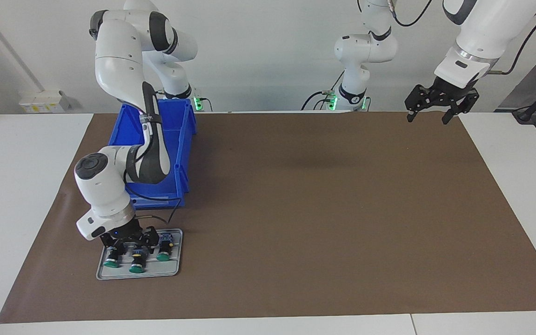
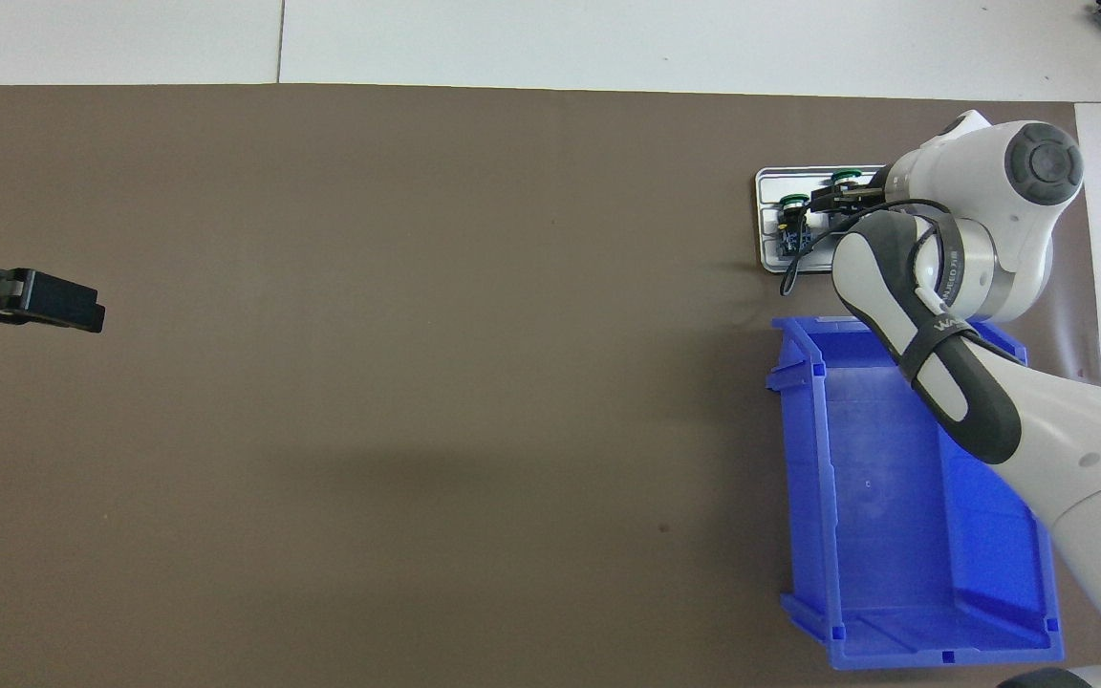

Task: Place and press button with both arms
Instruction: 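Lift the black-green component out of the tray with the right gripper, then carry the component to the table center and set it down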

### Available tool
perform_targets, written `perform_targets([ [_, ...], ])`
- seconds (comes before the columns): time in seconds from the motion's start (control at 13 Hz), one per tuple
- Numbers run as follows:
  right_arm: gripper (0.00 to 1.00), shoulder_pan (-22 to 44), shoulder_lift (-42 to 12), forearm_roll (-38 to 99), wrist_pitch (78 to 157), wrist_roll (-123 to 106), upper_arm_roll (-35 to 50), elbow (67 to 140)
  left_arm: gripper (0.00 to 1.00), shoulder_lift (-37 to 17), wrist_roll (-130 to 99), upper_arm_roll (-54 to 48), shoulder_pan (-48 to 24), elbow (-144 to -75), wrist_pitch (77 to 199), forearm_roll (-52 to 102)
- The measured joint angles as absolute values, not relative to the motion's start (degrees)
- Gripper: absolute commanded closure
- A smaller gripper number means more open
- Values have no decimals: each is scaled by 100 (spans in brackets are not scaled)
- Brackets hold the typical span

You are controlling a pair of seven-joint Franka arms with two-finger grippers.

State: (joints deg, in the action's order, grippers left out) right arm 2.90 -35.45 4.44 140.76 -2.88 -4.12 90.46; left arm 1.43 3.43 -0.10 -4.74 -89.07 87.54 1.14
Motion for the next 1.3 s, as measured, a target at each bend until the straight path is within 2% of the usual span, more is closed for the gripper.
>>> perform_targets([
  [0.08,47,290,-3555,444,14076,-288,-408,9019,0,143,343,-10,-474,-8907,8754,114],
  [0.23,52,287,-3562,444,14076,-290,-409,8991,0,143,343,-10,-474,-8907,8754,114],
  [0.38,63,267,-3563,444,14076,-313,-412,8986,0,143,343,-10,-474,-8907,8754,114],
  [0.46,71,250,-3566,444,14076,-402,-416,8986,0,143,343,-10,-474,-8907,8754,114],
  [0.54,89,236,-3570,444,14076,-475,-417,8986,0,143,343,-10,-474,-8907,8754,114],
  [0.61,100,227,-3575,444,14076,-510,-418,8986,0,143,343,-10,-474,-8907,8754,114],
  [1.0,100,227,-3577,448,13879,-522,-414,8891,0,143,343,-10,-474,-8907,8754,114],
  [1.3,100,265,-3437,508,12668,983,-418,8065,0,143,343,-10,-474,-8907,8754,114],
])
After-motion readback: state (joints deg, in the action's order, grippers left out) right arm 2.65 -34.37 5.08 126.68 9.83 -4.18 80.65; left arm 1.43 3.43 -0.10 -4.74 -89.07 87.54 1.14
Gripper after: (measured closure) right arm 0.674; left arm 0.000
